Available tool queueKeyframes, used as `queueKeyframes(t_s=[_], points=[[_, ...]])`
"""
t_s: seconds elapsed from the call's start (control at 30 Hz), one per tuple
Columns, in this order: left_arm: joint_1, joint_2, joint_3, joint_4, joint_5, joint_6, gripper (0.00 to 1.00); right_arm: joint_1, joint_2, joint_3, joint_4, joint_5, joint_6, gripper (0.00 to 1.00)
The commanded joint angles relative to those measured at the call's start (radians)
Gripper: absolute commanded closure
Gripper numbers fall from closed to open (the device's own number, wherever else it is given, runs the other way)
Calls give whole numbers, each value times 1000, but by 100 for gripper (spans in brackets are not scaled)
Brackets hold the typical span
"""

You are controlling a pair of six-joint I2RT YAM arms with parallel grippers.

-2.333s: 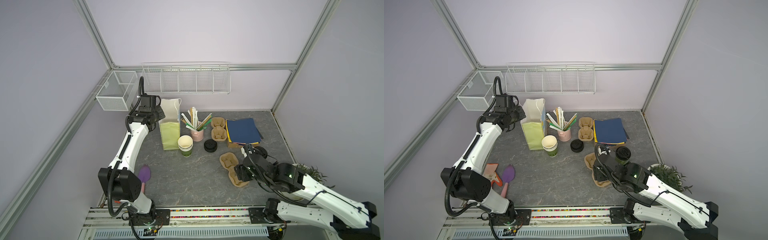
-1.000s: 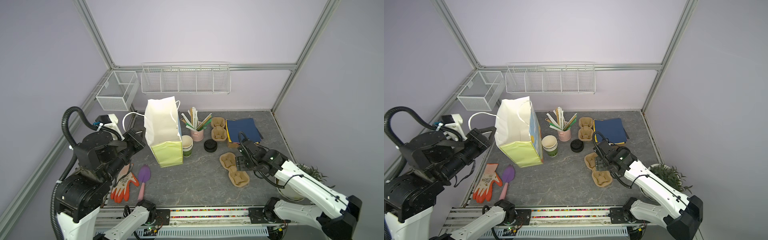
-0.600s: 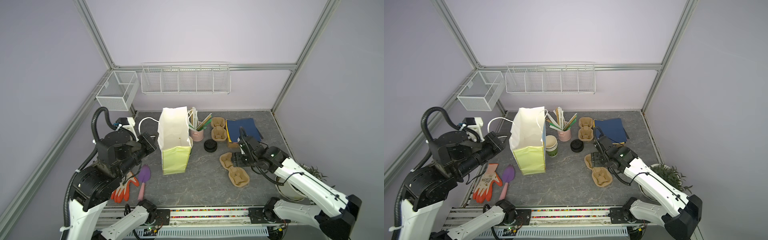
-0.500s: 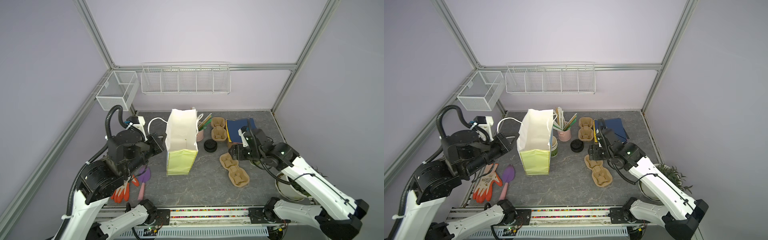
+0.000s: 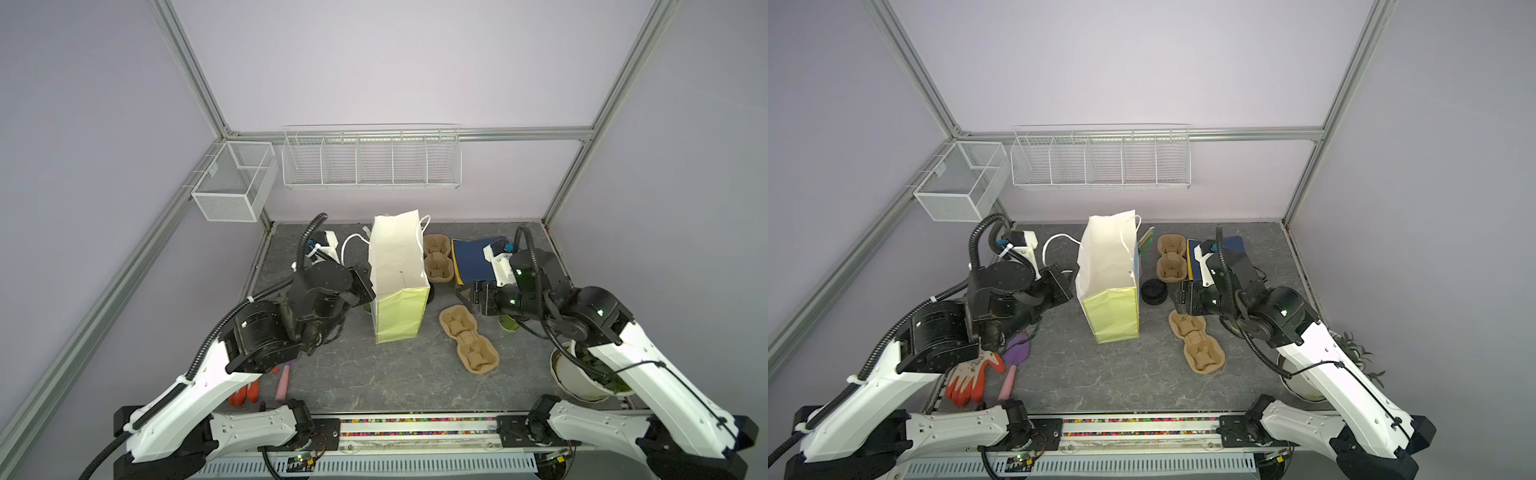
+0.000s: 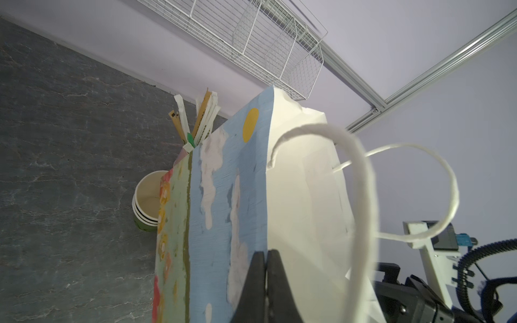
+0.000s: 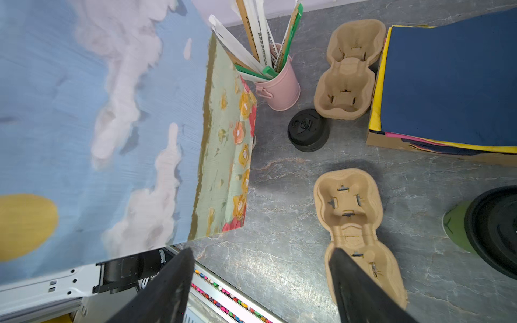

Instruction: Pack the takeout coffee

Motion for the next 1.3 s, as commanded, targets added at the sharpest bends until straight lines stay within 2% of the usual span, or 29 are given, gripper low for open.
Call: queueKeyframes(t_s=[0.0, 0.17, 0.37, 0.5, 0.67, 0.87, 1.17, 1.27], points=[[-41, -1, -47, 45, -95, -76, 100, -5, 2, -21, -8, 22, 3, 21], [-68, -13, -160, 149, -70, -135, 100, -6, 20, -46, 17, 8, 2, 21], [-100, -36, -140, 117, -177, -138, 100, -5, 27, -87, 53, -21, 3, 21], [-104, -41, -126, 138, -161, -139, 100, -5, 28, -73, 51, -15, 1, 21], [-164, 0, -140, 187, -153, -184, 100, -5, 19, -42, 53, 3, 22, 21], [-237, 11, -185, 200, -205, -243, 100, -8, -9, 2, 26, 31, 19, 20], [-309, -17, -295, 268, -239, -353, 100, -16, 39, 4, 40, -7, 22, 20], [-364, -1, -291, 251, -300, -387, 100, -18, 50, 8, 51, -15, 24, 20]])
